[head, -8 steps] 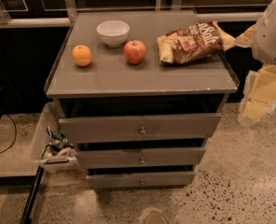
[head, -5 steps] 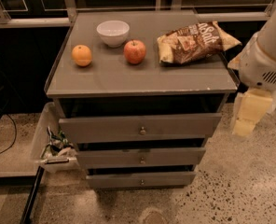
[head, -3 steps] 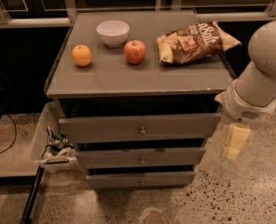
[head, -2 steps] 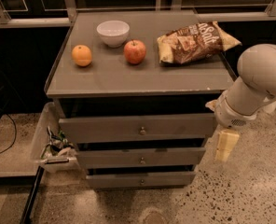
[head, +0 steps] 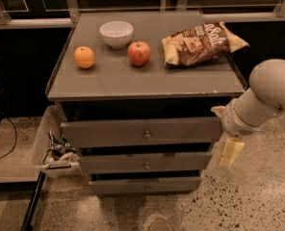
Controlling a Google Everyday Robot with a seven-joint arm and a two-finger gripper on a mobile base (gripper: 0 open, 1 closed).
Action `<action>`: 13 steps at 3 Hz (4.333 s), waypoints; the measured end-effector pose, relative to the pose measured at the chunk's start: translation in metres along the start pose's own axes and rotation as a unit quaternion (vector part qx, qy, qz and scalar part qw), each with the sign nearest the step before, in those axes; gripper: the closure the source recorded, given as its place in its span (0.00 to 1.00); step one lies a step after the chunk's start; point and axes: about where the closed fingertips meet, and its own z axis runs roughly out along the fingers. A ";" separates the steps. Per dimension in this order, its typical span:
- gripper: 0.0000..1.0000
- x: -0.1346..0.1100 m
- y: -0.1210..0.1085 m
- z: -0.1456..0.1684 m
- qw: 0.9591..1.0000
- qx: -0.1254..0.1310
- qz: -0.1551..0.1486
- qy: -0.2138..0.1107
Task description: Open top drawer
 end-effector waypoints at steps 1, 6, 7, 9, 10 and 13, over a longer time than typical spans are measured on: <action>0.00 0.000 -0.021 0.018 0.998 0.042 -0.019 -0.051; 0.00 -0.022 -0.055 0.086 0.985 0.060 -0.081 -0.140; 0.00 -0.027 -0.061 0.103 0.982 0.058 -0.093 -0.151; 0.00 -0.027 -0.074 0.124 0.980 0.053 -0.094 -0.169; 0.15 -0.027 -0.074 0.125 0.980 0.053 -0.094 -0.169; 0.84 -0.031 -0.077 0.112 0.980 0.053 -0.094 -0.169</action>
Offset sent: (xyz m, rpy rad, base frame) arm 0.0632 0.0096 -0.0305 0.2140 -0.2733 0.1414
